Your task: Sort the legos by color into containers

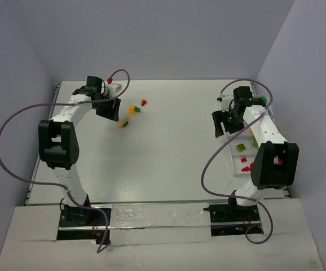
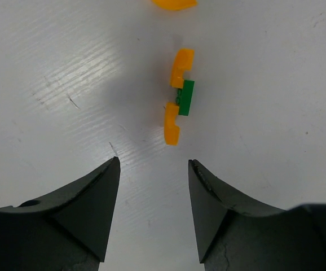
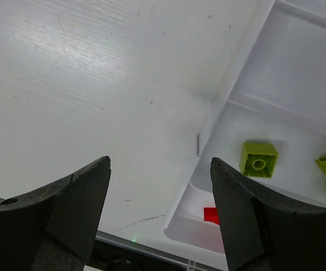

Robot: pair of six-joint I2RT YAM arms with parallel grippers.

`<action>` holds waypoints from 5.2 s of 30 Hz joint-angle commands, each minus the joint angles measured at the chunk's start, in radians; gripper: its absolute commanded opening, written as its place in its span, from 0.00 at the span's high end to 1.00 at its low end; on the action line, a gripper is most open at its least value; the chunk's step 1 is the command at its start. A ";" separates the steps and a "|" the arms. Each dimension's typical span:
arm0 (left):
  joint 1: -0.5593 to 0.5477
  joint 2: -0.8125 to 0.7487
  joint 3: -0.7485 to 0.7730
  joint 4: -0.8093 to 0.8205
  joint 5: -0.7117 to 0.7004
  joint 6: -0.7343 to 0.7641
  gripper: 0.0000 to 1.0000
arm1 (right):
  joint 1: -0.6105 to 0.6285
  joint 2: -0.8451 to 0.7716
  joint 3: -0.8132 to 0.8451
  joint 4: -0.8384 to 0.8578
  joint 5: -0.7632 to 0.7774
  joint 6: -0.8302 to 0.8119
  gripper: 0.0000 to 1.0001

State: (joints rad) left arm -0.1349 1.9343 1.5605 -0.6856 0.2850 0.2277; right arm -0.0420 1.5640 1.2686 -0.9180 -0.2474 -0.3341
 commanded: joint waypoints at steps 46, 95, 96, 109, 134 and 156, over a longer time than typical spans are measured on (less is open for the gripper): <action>-0.300 -0.189 -0.127 -0.091 0.435 0.311 1.00 | 0.120 -0.014 -0.029 0.246 -0.623 0.210 0.31; -0.480 -0.070 0.068 -0.294 0.698 0.302 1.00 | 0.357 0.054 -0.028 0.349 -0.929 0.217 0.59; -0.480 -0.069 0.064 -0.286 0.692 0.296 1.00 | 0.358 0.053 -0.030 0.349 -0.934 0.217 0.63; -0.480 -0.023 0.054 -0.222 0.668 0.262 1.00 | 0.363 0.083 -0.054 0.379 -0.918 0.222 0.93; -0.474 -0.136 -0.066 -0.032 0.423 0.030 1.00 | -0.159 0.003 -0.003 0.128 -0.260 -0.001 1.00; -0.437 -0.059 0.009 0.123 0.338 -0.129 1.00 | -0.295 0.334 0.335 0.060 -0.022 -0.078 1.00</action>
State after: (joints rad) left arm -0.5853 1.8630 1.5196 -0.6139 0.6159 0.1122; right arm -0.3317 1.8682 1.5574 -0.8562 -0.3373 -0.4111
